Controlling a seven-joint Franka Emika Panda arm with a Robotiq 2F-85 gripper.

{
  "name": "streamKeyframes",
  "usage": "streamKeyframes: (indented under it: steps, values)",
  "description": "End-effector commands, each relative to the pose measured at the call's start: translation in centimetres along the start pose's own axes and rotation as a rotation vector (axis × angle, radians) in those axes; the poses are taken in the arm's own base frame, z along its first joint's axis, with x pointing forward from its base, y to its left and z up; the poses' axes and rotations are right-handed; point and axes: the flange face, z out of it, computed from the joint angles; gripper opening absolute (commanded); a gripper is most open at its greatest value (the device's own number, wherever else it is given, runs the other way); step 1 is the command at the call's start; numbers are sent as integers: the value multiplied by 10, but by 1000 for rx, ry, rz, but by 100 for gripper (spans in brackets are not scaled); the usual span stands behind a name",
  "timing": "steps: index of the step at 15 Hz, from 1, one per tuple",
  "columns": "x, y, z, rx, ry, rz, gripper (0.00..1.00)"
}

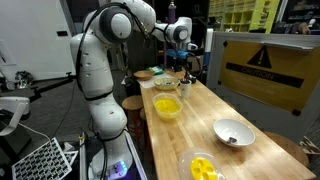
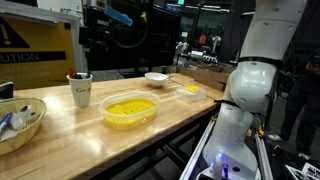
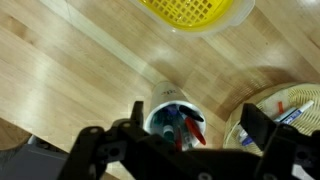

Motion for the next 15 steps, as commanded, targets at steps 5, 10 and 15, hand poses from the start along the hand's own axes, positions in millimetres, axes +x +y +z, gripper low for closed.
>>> streamKeyframes:
  steps: [5, 10, 15]
  values:
    - [15, 5, -13, -9, 72, 127, 100]
    - [30, 10, 0, -12, 69, 172, 100]
    - [44, 15, 15, -7, 47, 199, 100]
